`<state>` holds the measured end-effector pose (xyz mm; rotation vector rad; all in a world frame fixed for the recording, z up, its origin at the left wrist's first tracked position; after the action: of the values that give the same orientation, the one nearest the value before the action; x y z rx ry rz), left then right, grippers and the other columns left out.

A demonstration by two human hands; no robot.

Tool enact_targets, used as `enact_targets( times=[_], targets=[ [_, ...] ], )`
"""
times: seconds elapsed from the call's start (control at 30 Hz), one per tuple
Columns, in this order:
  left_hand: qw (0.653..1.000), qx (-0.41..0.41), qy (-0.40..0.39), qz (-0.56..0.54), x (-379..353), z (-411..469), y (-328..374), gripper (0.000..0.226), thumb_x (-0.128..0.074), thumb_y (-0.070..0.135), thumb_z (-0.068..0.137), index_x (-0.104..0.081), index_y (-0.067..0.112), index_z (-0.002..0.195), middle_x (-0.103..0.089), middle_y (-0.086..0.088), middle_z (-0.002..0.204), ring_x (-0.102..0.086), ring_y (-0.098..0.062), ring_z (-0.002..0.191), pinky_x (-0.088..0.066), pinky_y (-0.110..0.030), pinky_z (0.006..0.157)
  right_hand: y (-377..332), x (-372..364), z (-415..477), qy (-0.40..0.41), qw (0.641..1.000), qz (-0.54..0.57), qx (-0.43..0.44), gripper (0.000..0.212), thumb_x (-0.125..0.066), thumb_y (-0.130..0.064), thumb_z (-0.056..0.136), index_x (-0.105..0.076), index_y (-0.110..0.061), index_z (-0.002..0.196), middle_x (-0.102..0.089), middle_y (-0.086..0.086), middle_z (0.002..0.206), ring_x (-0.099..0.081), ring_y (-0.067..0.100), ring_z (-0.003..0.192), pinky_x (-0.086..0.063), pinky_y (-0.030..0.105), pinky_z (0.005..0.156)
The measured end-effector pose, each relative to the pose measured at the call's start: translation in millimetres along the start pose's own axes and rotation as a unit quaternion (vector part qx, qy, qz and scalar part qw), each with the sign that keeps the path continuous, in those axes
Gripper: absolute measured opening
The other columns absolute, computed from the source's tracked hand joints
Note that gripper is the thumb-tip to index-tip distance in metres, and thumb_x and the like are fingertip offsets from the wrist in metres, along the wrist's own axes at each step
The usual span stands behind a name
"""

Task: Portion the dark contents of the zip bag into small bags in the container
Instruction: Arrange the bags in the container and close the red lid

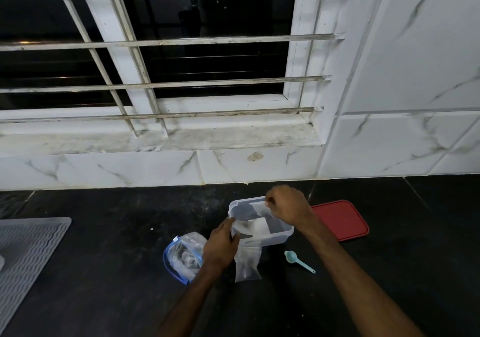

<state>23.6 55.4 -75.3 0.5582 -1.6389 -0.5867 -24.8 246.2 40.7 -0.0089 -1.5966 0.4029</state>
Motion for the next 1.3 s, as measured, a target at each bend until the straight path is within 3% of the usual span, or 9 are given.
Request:
enact_targets(
  times=[0.27,0.37,0.53,0.7,0.77,0.87,0.97,1.17,1.3],
  targets=[
    [1.000,-0.005,0.005,0.018,2.3,-5.3,2.7,0.051,-0.051,0.039,0.097,-0.038,0.033,0.145,-0.049,0.005,0.145,-0.050,-0.015,0.128,-0.048,-0.038,0.103,4.3,-55.4,-5.9,-0.052,0.982,-0.153,0.099,0.026,-0.046,-0.015,0.097,-0.066,-0.015,0.113,-0.063,0.003,0.120,-0.054,0.021,0.118,-0.051,0.035,0.084],
    [0.999,-0.016,0.016,0.027,1.8,-6.8,7.0,0.050,-0.051,0.034,0.097,-0.039,0.032,0.146,-0.047,0.005,0.147,-0.049,-0.017,0.129,-0.047,-0.037,0.103,16.4,-68.5,-9.7,-0.107,0.984,-0.120,0.080,0.020,-0.051,-0.020,0.091,-0.070,-0.016,0.095,-0.069,0.002,0.103,-0.063,0.022,0.101,-0.049,0.032,0.076],
    [1.000,-0.003,0.010,0.028,-1.5,-6.0,7.0,0.054,-0.052,0.030,0.097,-0.036,0.030,0.148,-0.043,0.004,0.151,-0.047,-0.018,0.132,-0.046,-0.039,0.105,21.8,-81.0,0.1,-0.168,0.974,-0.094,0.120,0.025,-0.051,-0.025,0.093,-0.072,-0.014,0.104,-0.071,0.003,0.107,-0.063,0.022,0.101,-0.047,0.031,0.081],
    [1.000,-0.001,-0.002,0.031,-2.6,-5.4,6.1,0.053,-0.051,0.032,0.097,-0.036,0.031,0.148,-0.041,0.004,0.152,-0.044,-0.016,0.134,-0.043,-0.037,0.108,37.0,-110.3,7.0,-0.278,0.958,-0.033,0.056,0.022,-0.056,-0.018,0.091,-0.070,-0.002,0.099,-0.070,0.012,0.102,-0.058,0.023,0.084,-0.041,0.027,0.074],
    [1.000,0.002,-0.004,0.023,-3.1,-5.3,5.3,0.053,-0.052,0.032,0.098,-0.036,0.029,0.149,-0.041,0.003,0.152,-0.044,-0.016,0.135,-0.042,-0.036,0.108,33.5,-110.8,11.9,-0.269,0.962,-0.035,0.042,0.023,-0.055,-0.020,0.093,-0.068,-0.002,0.100,-0.069,0.013,0.105,-0.058,0.023,0.084,-0.042,0.027,0.076],
    [1.000,0.005,-0.003,0.012,-2.8,-6.1,6.4,0.054,-0.051,0.031,0.098,-0.036,0.026,0.149,-0.041,0.002,0.152,-0.043,-0.017,0.135,-0.040,-0.033,0.109,22.8,-111.7,21.1,-0.183,0.981,-0.006,0.058,0.035,-0.054,-0.035,0.095,-0.063,-0.016,0.123,-0.064,0.002,0.125,-0.060,0.021,0.112,-0.045,0.028,0.096],
    [1.000,-0.006,0.003,0.003,0.1,-8.8,10.1,0.051,-0.050,0.028,0.099,-0.038,0.026,0.148,-0.043,0.001,0.151,-0.044,-0.017,0.135,-0.038,-0.030,0.109,0.2,-125.6,13.2,-0.251,0.960,0.058,0.112,0.042,-0.048,-0.027,0.100,-0.047,-0.019,0.141,-0.049,-0.002,0.144,-0.047,0.018,0.129,-0.034,0.025,0.110],
    [0.999,-0.011,-0.007,-0.030,3.3,-9.0,18.6,0.046,-0.048,0.031,0.099,-0.042,0.026,0.145,-0.045,0.001,0.149,-0.045,-0.017,0.134,-0.034,-0.028,0.110,7.7,-141.4,15.7,-0.340,0.935,-0.075,0.064,0.055,-0.049,-0.034,0.098,-0.031,-0.019,0.148,-0.035,0.006,0.151,-0.036,0.025,0.137,-0.030,0.038,0.115],
    [0.998,-0.010,-0.019,-0.051,0.0,-10.0,18.3,0.043,-0.046,0.034,0.100,-0.043,0.029,0.143,-0.045,0.002,0.148,-0.043,-0.017,0.136,-0.032,-0.029,0.112,5.7,-144.4,22.2,-0.285,0.948,-0.052,0.129,0.047,-0.048,-0.021,0.100,-0.038,-0.017,0.145,-0.043,0.010,0.146,-0.045,0.028,0.130,-0.035,0.043,0.112]
  ],
)
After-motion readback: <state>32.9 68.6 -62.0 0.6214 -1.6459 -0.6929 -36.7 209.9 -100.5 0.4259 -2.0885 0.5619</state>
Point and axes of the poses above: each hand's wrist, its own z-axis towards the middle knuckle, its own x-axis out of the back of the hand, y = z × x, the point moved 5 cm from there along z, towards the middle knuckle
